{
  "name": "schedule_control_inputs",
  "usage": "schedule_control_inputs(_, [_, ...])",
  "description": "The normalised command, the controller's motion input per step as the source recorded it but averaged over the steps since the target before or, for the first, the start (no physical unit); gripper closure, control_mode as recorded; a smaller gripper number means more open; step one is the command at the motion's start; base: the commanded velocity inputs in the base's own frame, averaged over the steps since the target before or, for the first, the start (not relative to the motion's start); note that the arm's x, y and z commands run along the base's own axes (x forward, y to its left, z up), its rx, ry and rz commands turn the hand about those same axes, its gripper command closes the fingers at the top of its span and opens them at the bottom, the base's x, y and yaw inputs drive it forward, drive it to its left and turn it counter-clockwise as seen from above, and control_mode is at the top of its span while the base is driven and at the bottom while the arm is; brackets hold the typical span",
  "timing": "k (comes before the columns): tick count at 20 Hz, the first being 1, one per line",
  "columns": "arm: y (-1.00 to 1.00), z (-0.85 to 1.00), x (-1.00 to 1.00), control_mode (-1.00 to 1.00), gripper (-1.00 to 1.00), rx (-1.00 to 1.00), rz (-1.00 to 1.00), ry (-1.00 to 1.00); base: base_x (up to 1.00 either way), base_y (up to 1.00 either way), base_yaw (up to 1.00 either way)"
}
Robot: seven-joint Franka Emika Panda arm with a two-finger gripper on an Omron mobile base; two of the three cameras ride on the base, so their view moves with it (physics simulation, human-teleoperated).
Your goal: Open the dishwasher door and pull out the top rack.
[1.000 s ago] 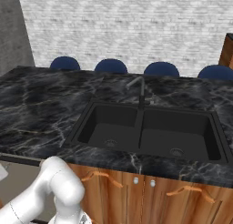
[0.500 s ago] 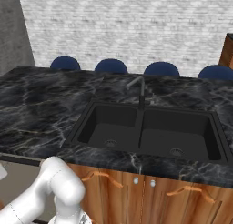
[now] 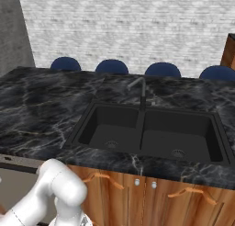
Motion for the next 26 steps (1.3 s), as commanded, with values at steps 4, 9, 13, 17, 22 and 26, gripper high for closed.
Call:
schedule_control_inputs(4, [0.0,-0.28,-1.0,-1.0,1.0,0.0,0.0,0.15,0.0,0.0,0.0])
schedule_control_inputs(9, [-0.09,-0.38,-1.0,-1.0,1.0,0.0,0.0,0.32,0.0,0.0,0.0])
schedule_control_inputs(13, [-0.13,-0.39,-1.0,-1.0,1.0,0.0,-0.01,0.47,0.0,0.0,0.0])
schedule_control_inputs(17, [-0.2,-0.39,-1.0,-1.0,1.0,0.0,-0.04,0.53,0.0,0.0,0.0])
schedule_control_inputs(22, [-0.15,-0.21,-1.0,-1.0,-1.0,0.0,-0.06,0.57,0.0,0.0,0.0])
schedule_control_inputs(26, [-0.17,0.48,-0.81,-1.0,-1.0,0.09,-0.13,0.56,0.0,0.0,0.0])
